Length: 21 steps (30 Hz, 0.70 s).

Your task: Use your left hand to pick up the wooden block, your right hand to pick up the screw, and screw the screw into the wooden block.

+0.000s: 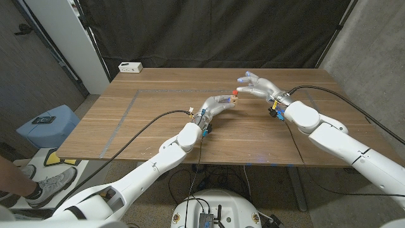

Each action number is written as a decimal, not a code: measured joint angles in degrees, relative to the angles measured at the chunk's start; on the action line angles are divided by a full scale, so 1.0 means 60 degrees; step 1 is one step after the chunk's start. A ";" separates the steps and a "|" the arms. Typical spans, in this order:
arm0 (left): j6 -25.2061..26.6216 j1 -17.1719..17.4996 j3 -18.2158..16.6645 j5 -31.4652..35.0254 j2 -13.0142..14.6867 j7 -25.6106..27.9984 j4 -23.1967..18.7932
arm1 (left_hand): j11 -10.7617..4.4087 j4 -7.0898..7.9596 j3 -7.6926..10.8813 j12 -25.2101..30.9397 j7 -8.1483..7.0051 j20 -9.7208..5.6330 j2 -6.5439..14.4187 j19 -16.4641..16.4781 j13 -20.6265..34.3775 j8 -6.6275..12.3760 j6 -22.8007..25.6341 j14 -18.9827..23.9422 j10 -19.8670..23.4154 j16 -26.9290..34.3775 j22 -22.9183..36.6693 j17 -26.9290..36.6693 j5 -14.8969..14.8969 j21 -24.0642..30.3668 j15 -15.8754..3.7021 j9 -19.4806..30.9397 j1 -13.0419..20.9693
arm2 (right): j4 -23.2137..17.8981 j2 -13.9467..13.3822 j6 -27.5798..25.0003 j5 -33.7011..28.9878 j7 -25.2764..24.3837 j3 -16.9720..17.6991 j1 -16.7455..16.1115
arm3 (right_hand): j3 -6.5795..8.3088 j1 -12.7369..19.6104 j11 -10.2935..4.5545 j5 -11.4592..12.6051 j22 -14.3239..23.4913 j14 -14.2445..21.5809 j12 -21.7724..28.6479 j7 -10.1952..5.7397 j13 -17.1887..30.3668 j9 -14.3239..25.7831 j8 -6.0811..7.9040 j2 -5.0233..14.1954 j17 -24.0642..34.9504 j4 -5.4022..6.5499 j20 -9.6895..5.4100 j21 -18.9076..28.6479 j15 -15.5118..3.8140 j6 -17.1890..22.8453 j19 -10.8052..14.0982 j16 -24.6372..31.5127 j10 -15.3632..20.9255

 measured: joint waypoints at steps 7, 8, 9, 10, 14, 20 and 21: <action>-0.0004 -0.0006 0.0000 0.0007 0.0007 -0.0018 0.0000 | 0.0000 -0.0001 -0.0001 0.0000 0.0000 0.0000 0.0000 0.0000 0.0000 -0.0001 -0.0001 0.0000 0.0000 0.0000 0.0000 0.0000 0.0000 0.0000 0.0000 -0.0005 0.0000 | -0.0449 -0.0526 -0.0612 -0.0453 0.0469 0.0002 0.0342 | 0.0111 0.0224 0.0000 0.0122 0.0001 0.0099 0.0000 0.0103 0.0000 -0.0045 0.0000 0.0023 0.0001 -0.0111 0.0055 0.0048 0.0098 0.0103 0.0054 0.0000 0.0001; -0.0004 -0.0006 0.0000 0.0007 0.0007 -0.0019 0.0000 | 0.0000 -0.0002 -0.0002 0.0000 0.0000 0.0000 0.0000 0.0000 0.0000 -0.0001 -0.0001 0.0000 0.0000 0.0000 0.0000 0.0000 0.0000 0.0000 0.0000 -0.0006 0.0000 | -0.0481 -0.0568 -0.0612 -0.0453 0.0469 -0.0006 0.0381 | 0.0132 0.0226 0.0000 0.0146 0.0000 0.0099 0.0000 0.0126 0.0000 -0.0045 0.0000 0.0025 0.0001 -0.0132 0.0055 0.0048 0.0098 0.0127 0.0055 0.0000 0.0001; -0.0004 -0.0006 0.0000 0.0008 0.0010 -0.0022 0.0000 | 0.0000 -0.0002 -0.0002 0.0000 0.0000 0.0000 0.0000 0.0000 0.0000 -0.0001 -0.0001 0.0000 0.0000 0.0000 0.0000 0.0000 0.0000 0.0000 0.0000 -0.0007 0.0000 | -0.0555 -0.0655 -0.0735 -0.0545 0.0590 -0.0033 0.0467 | 0.0133 0.0275 0.0000 0.0147 0.0000 0.0099 0.0000 0.0141 0.0000 -0.0045 0.0000 0.0074 0.0000 -0.0133 0.0055 0.0048 0.0098 0.0142 0.0054 0.0000 0.0001; -0.0004 -0.0006 0.0001 0.0010 0.0014 -0.0025 0.0000 | 0.0000 -0.0002 -0.0002 0.0000 0.0000 0.0000 0.0000 0.0000 0.0000 -0.0002 -0.0002 0.0000 0.0000 0.0000 0.0000 0.0000 0.0000 0.0000 0.0000 -0.0007 0.0000 | -0.0605 -0.0710 -0.0852 -0.0636 0.0719 -0.0055 0.0526 | 0.0150 0.0278 0.0000 0.0147 0.0001 0.0099 0.0000 0.0154 0.0000 -0.0045 0.0000 0.0070 0.0001 -0.0150 0.0055 0.0048 0.0098 0.0155 0.0054 0.0000 0.0001; -0.0004 -0.0008 0.0004 0.0017 0.0022 -0.0031 -0.0003 | 0.0000 -0.0007 -0.0007 0.0000 0.0000 0.0000 0.0000 0.0000 0.0000 -0.0004 -0.0003 0.0000 0.0000 0.0000 0.0000 0.0000 0.0000 0.0000 0.0000 -0.0006 0.0000 | -0.0769 -0.0901 -0.1164 -0.0871 0.1104 -0.0161 0.0785 | 0.0172 0.0361 0.0000 0.0197 0.0000 0.0151 0.0000 0.0117 0.0000 -0.0088 0.0000 0.0061 0.0001 -0.0171 0.0055 0.0048 0.0149 0.0191 0.0054 0.0000 0.0001; -0.0004 -0.0014 0.0019 0.0057 0.0035 -0.0039 -0.0013 | 0.0000 -0.0010 -0.0010 0.0000 0.0010 0.0000 0.0000 0.0000 0.0002 -0.0006 0.0007 0.0000 0.0000 0.0000 0.0000 0.0000 0.0000 0.0000 0.0000 -0.0001 0.0000 | -0.0977 -0.1163 -0.1563 -0.1191 0.1821 -0.0376 0.1274 | 0.0244 0.0463 -0.0001 0.0211 0.0001 0.0100 0.0000 0.0151 0.0000 -0.0088 0.0000 0.0087 0.0001 -0.0243 0.0055 0.0048 0.0199 0.0224 0.0054 0.0000 0.0002; -0.0004 -0.0015 0.0020 0.0060 0.0035 -0.0039 -0.0013 | 0.0000 -0.0011 -0.0010 0.0000 0.0025 0.0000 0.0000 0.0000 0.0005 -0.0007 0.0021 0.0000 0.0000 0.0000 0.0000 0.0000 0.0000 0.0000 0.0000 0.0000 0.0000 | -0.0986 -0.1173 -0.1577 -0.1202 0.1845 -0.0385 0.1295 | 0.0252 0.0463 -0.0001 0.0271 0.0001 0.0098 0.0000 0.0151 0.0000 -0.0088 0.0000 0.0088 0.0001 -0.0251 0.0058 0.0048 0.0200 0.0224 0.0051 0.0000 0.0002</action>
